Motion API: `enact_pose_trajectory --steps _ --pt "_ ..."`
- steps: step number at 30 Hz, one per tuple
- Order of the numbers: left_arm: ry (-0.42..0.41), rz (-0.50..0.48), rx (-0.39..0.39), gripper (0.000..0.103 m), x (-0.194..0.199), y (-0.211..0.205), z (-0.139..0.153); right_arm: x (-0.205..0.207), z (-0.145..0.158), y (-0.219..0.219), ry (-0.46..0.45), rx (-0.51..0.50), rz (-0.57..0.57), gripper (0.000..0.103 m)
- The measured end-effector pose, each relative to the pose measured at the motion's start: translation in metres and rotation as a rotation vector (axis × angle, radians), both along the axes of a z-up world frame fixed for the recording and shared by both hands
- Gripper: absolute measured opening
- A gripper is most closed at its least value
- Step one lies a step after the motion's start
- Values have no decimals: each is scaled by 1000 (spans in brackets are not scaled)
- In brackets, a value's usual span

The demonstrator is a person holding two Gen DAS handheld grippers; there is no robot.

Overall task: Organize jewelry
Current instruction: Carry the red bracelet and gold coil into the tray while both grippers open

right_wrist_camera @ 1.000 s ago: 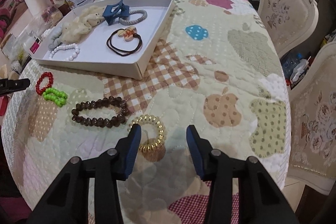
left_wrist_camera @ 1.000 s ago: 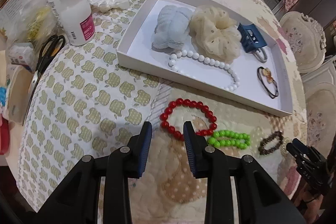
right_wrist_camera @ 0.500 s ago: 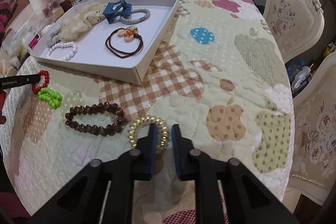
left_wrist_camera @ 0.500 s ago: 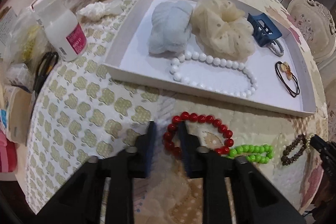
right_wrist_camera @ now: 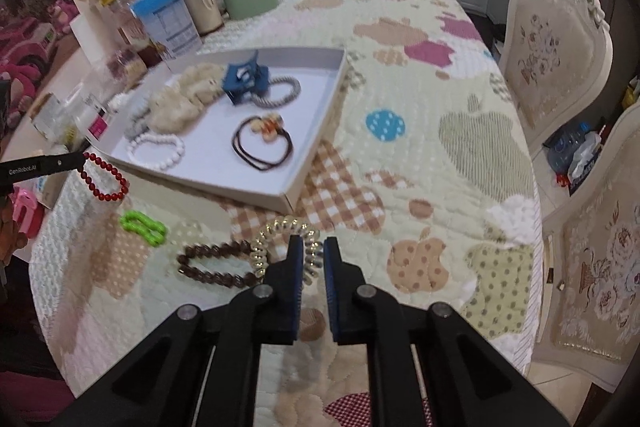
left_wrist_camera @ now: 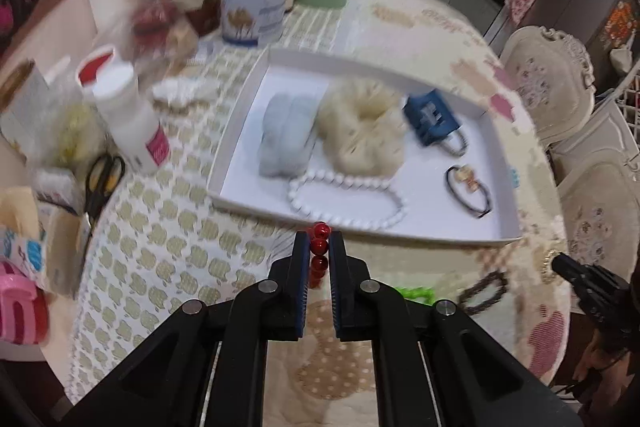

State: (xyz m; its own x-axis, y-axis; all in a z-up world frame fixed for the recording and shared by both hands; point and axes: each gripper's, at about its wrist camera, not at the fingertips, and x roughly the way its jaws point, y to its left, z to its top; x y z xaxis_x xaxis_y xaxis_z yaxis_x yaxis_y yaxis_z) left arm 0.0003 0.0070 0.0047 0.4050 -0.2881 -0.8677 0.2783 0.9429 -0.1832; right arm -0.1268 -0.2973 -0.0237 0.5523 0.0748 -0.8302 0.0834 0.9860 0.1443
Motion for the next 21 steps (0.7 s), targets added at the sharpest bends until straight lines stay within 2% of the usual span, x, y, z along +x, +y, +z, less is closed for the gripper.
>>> enact_pose_trajectory --steps 5,11,21 --pt "-47 -27 -8 0 -1 -9 34 5 16 6 -33 20 22 10" --pt "-85 -54 2 0 -4 -24 56 18 28 15 -59 33 52 10" --pt "-100 -123 22 0 -4 -71 61 45 35 19 -67 43 77 10"
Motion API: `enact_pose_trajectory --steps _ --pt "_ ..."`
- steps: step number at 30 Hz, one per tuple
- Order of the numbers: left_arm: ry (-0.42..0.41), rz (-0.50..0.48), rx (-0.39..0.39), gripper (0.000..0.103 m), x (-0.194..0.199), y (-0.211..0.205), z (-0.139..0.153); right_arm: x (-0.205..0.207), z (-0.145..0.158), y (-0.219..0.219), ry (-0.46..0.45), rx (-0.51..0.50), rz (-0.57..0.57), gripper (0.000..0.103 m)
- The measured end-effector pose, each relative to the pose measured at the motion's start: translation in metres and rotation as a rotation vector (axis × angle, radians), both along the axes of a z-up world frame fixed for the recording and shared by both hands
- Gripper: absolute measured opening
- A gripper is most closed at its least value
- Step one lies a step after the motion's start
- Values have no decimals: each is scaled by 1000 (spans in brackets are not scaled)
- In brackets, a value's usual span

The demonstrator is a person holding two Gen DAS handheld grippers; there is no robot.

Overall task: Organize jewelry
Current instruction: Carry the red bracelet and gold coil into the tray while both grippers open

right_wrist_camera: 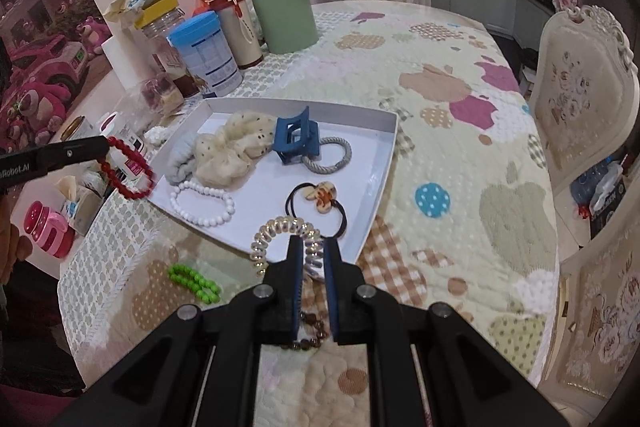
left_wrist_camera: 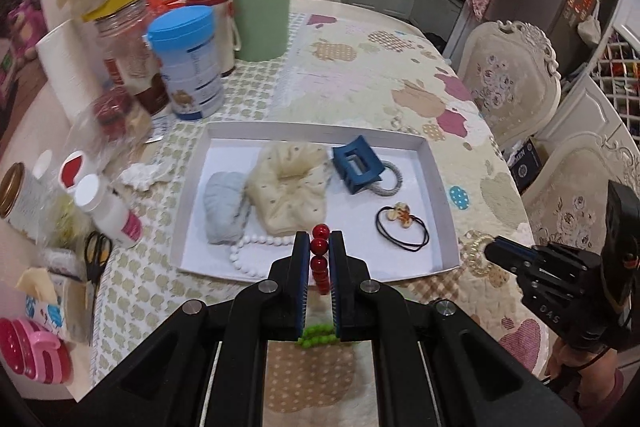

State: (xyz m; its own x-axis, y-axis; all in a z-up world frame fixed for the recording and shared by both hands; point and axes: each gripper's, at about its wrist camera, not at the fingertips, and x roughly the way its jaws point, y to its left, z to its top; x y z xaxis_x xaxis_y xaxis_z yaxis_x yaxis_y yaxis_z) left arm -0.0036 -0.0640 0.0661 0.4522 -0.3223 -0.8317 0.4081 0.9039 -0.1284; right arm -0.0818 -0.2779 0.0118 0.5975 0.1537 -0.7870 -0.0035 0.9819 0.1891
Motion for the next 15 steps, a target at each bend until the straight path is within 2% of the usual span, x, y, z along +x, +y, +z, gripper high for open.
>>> enact_pose_trajectory --steps 15 --pt "56 -99 48 0 11 -75 -41 32 -12 -20 28 26 -32 10"
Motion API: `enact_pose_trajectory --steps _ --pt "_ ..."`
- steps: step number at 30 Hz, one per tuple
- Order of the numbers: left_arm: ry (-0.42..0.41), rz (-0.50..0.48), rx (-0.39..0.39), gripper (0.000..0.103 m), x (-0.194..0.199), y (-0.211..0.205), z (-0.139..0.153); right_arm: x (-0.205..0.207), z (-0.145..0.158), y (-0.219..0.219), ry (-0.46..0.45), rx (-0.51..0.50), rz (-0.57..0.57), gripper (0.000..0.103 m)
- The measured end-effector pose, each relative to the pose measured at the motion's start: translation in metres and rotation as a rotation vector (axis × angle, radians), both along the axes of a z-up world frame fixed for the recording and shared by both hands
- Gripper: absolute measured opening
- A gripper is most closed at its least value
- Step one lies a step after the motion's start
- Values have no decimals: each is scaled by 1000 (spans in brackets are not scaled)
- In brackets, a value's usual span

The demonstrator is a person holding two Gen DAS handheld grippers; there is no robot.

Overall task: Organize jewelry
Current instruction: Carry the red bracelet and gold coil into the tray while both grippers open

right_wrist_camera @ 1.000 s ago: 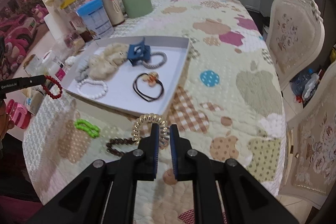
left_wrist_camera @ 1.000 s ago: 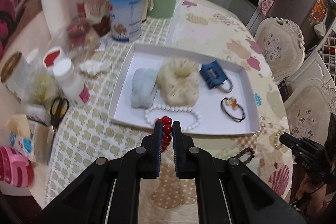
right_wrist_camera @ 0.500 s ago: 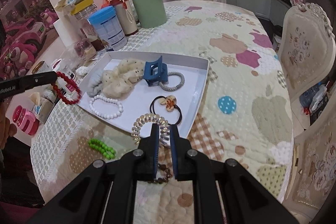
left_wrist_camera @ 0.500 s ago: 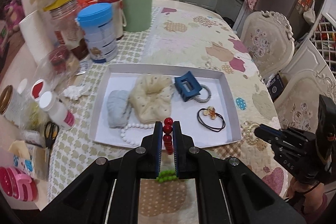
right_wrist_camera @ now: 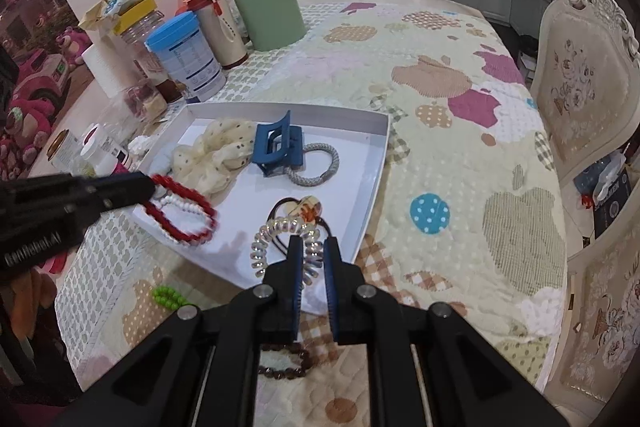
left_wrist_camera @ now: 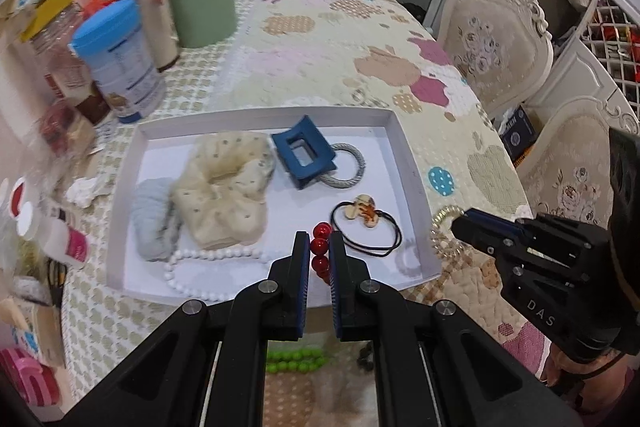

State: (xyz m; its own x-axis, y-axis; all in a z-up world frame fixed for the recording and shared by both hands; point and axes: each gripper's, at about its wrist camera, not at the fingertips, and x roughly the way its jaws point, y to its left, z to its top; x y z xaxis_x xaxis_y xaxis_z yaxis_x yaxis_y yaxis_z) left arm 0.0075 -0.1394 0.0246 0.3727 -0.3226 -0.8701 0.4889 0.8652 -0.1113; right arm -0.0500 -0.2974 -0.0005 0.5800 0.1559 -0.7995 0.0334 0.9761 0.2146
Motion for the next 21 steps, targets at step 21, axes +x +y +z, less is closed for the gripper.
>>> enact_pose_trajectory --steps 21 --pt "167 166 36 0 43 55 -84 99 -59 55 122 -12 127 10"
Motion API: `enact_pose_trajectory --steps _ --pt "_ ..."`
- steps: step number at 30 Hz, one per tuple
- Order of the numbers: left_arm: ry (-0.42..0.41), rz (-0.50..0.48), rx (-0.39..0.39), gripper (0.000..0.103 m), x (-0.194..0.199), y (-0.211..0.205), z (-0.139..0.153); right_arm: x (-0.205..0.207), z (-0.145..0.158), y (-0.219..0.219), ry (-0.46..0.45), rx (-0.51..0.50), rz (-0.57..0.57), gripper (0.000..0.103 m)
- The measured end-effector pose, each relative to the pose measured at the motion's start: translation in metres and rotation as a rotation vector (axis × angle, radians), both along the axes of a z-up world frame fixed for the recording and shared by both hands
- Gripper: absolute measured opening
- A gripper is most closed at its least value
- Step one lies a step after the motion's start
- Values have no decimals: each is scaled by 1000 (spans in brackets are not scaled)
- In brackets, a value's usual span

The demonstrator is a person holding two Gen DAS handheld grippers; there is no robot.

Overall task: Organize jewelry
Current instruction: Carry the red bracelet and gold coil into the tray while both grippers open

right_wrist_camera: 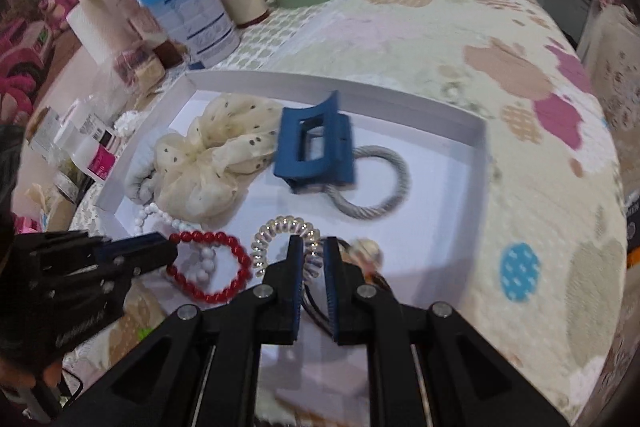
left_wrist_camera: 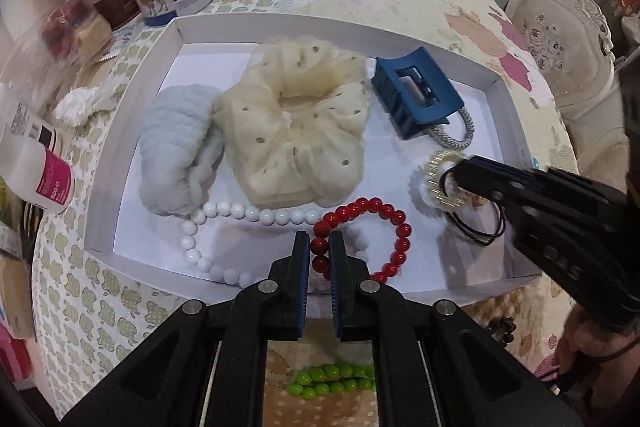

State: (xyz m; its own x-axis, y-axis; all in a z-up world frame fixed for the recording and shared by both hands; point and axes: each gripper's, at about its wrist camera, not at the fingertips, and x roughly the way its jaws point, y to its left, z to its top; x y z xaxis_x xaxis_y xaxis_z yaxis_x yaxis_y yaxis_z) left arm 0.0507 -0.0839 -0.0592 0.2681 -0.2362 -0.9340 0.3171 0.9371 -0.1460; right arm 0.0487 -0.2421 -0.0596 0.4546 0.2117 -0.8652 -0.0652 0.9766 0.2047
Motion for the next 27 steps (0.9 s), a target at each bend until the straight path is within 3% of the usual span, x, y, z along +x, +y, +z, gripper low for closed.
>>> enact_pose_trajectory --steps 6,14,19,22,24,27 --pt "7 14 -6 0 2 7 -3 22 -17 11 28 -14 14 10" --pt "10 24 2 0 5 7 -7 28 -17 14 20 -22 11 11" --pt "13 27 9 0 6 5 -8 25 -14 10 15 -14 -9 32" --pt "23 31 7 1 7 5 -9 22 -11 6 11 -5 -19 32" --pt "27 33 3 3 7 5 -9 18 -6 4 6 -2 -24 32" --pt "22 27 -1 16 3 6 -6 9 2 1 -6 6 -36 34"
